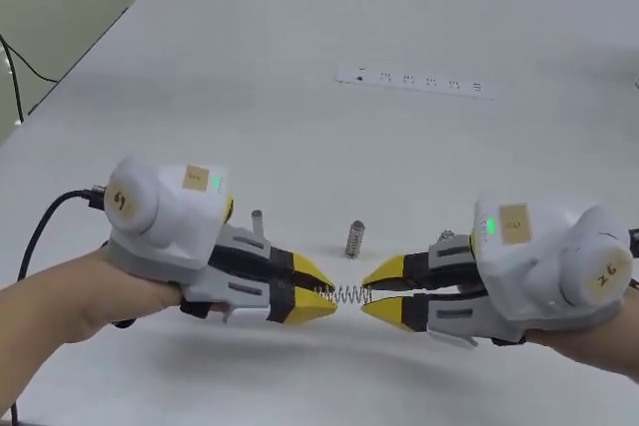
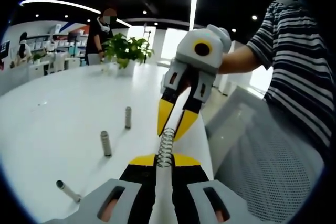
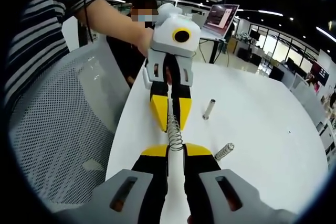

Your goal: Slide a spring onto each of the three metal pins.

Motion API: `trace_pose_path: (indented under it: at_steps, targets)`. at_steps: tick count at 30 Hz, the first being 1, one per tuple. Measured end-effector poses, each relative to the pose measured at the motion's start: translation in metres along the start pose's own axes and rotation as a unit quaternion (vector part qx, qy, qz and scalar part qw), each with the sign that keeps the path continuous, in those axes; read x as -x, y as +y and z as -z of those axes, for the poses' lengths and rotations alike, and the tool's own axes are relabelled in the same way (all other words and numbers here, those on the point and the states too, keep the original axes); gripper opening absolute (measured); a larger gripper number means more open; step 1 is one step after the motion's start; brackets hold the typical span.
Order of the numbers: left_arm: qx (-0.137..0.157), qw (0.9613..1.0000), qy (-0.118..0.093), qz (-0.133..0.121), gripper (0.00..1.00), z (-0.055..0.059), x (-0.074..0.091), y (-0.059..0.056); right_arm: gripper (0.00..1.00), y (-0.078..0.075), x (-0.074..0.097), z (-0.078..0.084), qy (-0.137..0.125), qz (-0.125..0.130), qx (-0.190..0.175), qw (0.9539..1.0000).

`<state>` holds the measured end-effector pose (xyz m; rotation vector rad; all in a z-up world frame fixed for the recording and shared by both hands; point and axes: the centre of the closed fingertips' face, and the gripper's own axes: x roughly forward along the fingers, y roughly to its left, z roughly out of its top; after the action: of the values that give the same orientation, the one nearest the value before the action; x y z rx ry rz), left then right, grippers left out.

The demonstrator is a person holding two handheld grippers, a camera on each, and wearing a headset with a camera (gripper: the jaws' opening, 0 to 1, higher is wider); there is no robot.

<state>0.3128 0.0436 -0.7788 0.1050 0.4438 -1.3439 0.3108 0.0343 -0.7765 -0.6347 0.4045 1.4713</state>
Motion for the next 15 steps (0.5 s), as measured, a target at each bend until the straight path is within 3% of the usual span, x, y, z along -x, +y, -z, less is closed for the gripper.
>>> trace_pose_path:
  at_steps: [6,15]
  targets:
    - [-0.006,1.0000,0.004,-0.003,0.02,0.002,0.000,0.001,0.08,-0.002,0.004,-0.015,-0.020,-0.003,0.004,0.9998]
    - [-0.016,0.9998,0.005,-0.006,0.02,0.001,-0.004,0.001,0.08,-0.003,0.003,-0.035,-0.030,-0.008,0.025,0.9992]
